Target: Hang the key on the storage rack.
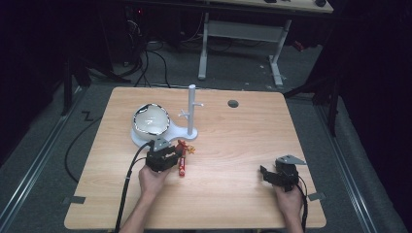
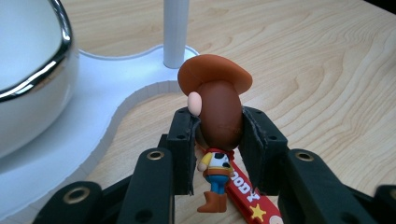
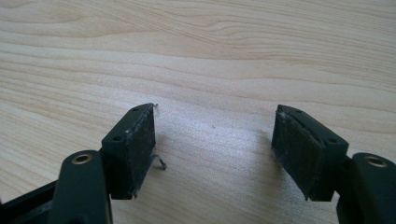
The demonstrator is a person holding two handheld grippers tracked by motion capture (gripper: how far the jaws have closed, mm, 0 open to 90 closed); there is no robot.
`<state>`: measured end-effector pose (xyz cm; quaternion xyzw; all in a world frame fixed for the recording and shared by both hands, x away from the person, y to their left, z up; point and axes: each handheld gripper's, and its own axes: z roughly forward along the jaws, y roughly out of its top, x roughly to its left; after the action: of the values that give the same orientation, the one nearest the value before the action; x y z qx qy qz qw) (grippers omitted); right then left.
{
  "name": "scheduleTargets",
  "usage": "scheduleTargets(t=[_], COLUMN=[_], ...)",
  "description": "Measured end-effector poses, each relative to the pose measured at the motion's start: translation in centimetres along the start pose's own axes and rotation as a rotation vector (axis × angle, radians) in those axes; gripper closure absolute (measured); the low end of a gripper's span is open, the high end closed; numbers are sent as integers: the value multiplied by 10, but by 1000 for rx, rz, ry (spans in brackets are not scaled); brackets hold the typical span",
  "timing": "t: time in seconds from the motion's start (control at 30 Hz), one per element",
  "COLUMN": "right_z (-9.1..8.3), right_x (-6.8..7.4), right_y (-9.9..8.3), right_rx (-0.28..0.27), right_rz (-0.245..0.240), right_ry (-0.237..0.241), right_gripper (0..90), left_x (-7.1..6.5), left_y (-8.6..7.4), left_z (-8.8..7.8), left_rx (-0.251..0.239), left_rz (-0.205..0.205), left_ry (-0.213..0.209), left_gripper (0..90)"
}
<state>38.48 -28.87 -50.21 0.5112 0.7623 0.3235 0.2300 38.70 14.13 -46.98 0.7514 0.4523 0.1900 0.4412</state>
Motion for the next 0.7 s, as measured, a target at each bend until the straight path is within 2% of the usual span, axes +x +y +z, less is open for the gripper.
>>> scheduleTargets(t=[0.2,0.4,0.7], right_z=[0,0,0], right_x=[0,0,0], right_y=[0,0,0], right_rx=[0,0,0], right_rz=[0,0,0], right_ry=[0,0,0], right_gripper=[309,309,309], left_x=[1,2,-1], left_y=[2,6,13], left_z=[-9,-22,-37], left_rx=[-21,-52,-60], left_rz=[3,-14,20], left_ry=[2,-14,-5], left_gripper=[663,663,663])
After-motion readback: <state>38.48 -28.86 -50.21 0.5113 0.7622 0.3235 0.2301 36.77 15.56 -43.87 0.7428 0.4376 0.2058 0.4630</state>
